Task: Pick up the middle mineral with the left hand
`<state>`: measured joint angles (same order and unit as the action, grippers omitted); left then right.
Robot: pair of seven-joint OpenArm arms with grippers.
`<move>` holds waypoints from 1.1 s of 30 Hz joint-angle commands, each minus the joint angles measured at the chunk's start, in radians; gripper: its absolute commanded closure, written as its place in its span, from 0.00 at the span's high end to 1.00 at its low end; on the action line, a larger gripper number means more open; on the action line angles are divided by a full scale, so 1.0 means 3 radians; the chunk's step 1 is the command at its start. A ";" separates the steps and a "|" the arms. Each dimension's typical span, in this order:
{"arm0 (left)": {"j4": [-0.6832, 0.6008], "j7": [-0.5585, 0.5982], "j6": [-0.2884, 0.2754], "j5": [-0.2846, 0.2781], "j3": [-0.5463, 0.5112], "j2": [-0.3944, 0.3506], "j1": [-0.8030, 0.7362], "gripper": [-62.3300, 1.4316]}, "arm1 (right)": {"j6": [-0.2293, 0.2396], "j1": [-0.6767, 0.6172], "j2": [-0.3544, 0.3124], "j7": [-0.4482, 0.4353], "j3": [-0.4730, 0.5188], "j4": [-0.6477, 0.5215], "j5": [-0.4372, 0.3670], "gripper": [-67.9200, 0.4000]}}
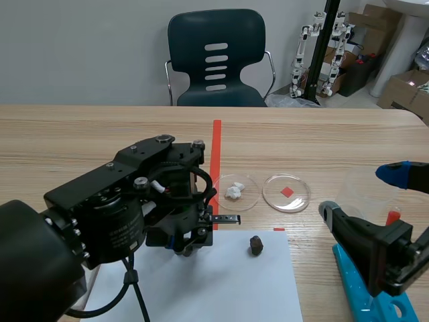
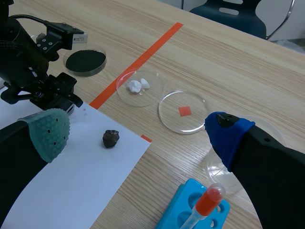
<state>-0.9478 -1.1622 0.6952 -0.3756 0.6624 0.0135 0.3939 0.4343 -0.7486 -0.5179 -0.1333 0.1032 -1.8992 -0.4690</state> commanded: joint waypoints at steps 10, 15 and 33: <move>0.0000 -0.0028 -0.0009 -0.0006 -0.0004 0.0008 0.0017 0.16 | 0.0003 0.0003 -0.0010 -0.0052 0.0027 -0.0067 -0.0034 0.87; -0.0100 -0.0018 -0.0008 -0.0009 -0.0009 -0.0067 0.0004 0.16 | 0.0003 0.0003 -0.0010 -0.0052 0.0027 -0.0067 -0.0034 0.87; -0.1671 0.1451 -0.0064 -0.0020 -0.0476 -0.0841 -0.1045 0.16 | 0.0003 0.0003 -0.0010 -0.0052 0.0027 -0.0067 -0.0034 0.87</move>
<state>-1.4258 -0.7437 0.6792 -0.3870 0.5282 -0.2272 0.0856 0.4343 -0.7486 -0.5179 -0.1333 0.1032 -1.8992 -0.4686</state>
